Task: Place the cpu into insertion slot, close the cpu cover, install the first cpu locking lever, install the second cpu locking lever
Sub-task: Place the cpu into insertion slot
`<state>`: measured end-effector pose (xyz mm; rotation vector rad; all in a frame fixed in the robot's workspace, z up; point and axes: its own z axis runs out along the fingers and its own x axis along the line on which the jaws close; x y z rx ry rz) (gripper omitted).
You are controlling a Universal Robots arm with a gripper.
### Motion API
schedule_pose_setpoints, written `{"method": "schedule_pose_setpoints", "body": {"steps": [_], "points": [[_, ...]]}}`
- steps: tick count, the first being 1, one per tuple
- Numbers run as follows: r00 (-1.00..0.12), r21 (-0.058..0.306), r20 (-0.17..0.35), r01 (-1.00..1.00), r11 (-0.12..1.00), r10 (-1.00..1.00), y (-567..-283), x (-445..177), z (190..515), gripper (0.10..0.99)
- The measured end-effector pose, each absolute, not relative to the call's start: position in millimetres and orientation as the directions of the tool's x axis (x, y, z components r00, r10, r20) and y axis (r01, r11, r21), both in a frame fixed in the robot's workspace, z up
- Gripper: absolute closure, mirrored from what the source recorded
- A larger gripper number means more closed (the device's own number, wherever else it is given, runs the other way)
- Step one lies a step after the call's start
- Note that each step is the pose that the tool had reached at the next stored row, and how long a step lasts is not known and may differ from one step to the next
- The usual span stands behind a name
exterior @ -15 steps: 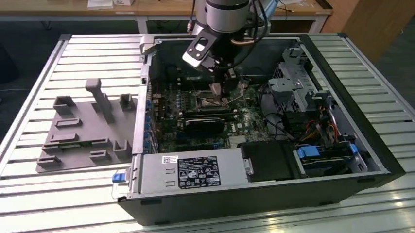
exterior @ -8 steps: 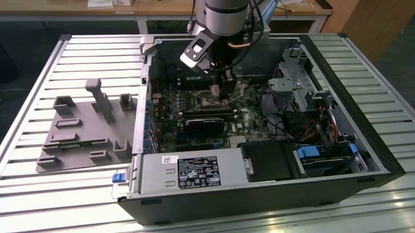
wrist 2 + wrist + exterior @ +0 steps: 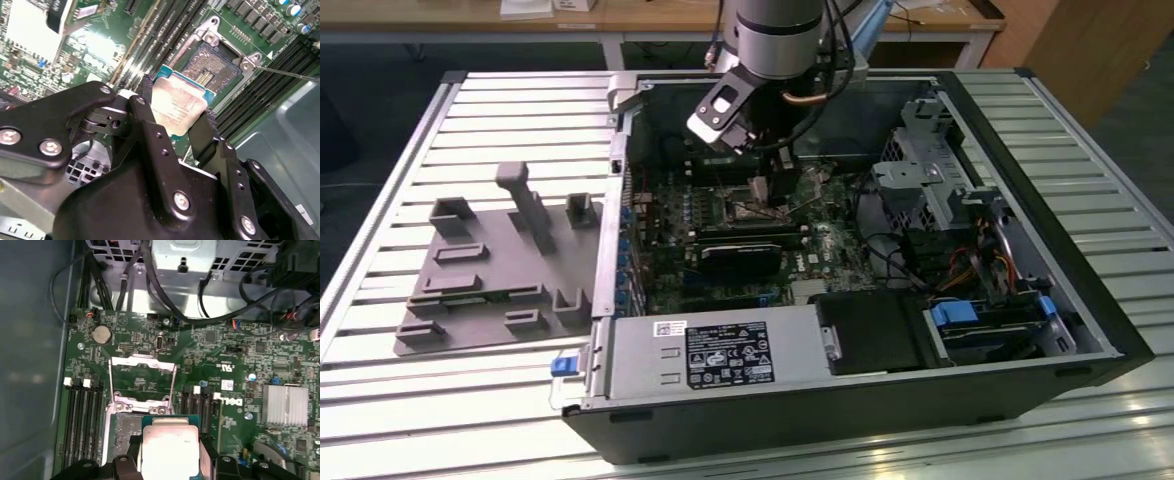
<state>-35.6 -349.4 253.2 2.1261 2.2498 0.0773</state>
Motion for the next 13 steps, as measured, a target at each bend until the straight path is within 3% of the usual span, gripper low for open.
{"method": "schedule_pose_setpoints", "body": {"steps": [13], "points": [[0.006, 0.069, 0.001, 0.998, -0.006, 1.0, -339.5, -38.0, 239.4, 0.549]]}}
